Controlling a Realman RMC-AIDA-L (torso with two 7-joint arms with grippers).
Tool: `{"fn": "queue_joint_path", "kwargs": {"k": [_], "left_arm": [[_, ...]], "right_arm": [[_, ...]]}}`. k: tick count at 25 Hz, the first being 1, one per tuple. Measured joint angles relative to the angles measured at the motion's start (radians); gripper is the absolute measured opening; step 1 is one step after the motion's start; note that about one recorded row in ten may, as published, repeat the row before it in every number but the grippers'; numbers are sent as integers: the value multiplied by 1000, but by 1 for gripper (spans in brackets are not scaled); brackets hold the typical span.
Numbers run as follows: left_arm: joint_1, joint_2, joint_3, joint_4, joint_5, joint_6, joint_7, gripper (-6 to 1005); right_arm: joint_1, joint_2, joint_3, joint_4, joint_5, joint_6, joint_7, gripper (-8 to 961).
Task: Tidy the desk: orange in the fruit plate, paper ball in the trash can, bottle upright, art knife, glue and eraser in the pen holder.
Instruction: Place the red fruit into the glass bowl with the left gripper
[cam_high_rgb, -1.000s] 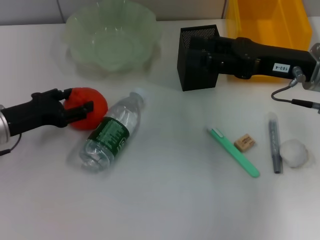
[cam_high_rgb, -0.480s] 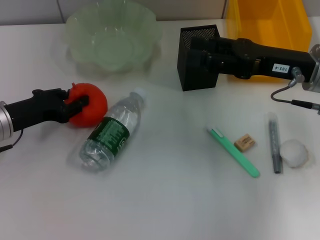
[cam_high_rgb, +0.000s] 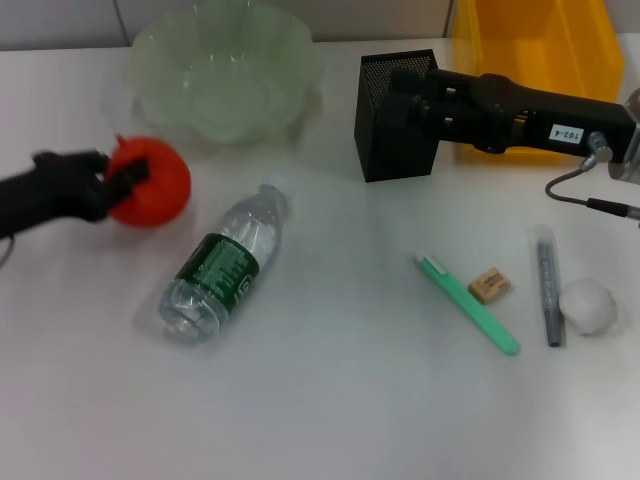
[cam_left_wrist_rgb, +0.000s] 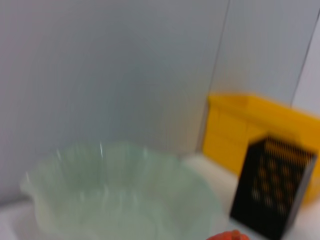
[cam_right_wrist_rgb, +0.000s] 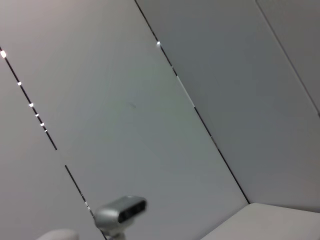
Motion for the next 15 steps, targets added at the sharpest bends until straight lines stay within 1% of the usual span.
{"fn": "queue_joint_path", "kwargs": {"k": [1, 2, 3, 5, 6, 8, 9, 10, 11, 13, 15], "left_arm": [[0, 0, 0, 0, 0, 0, 0, 225], [2, 8, -12, 1, -49, 24, 12, 221], [2, 8, -12, 1, -49, 24, 12, 218], [-7, 13, -14, -6, -111, 10, 37, 211], [-15, 9, -15, -10, -141, -9, 54, 207], [-34, -9, -14, -11, -196, -55, 95, 200], [-46, -18, -11, -12, -218, -78, 122, 197], [-75, -29, -5, -36, -256, -123, 179, 193], [-75, -29, -5, -36, -256, -123, 179, 184], [-119, -27, -3, -89, -280, -157, 235, 165], [-183, -25, -3, -148, -291, -190, 322, 147]], "right_arm": [[0, 0, 0, 0, 0, 0, 0, 795], [-3, 0, 3, 0, 1, 1, 0, 795], [-5, 0, 5, 0, 1, 2, 0, 795], [-8, 0, 14, 0, 2, 7, -2, 795], [-8, 0, 14, 0, 2, 7, -2, 795], [-10, 0, 20, 5, 2, 7, -10, 795], [-10, 0, 23, 9, 3, 8, -13, 795], [-12, 0, 26, 19, 3, 8, -20, 794], [-12, 0, 26, 19, 3, 8, -20, 794], [-18, 0, 27, 24, 5, 7, -22, 794], [-35, 0, 51, 21, 7, -15, -22, 794]]}}
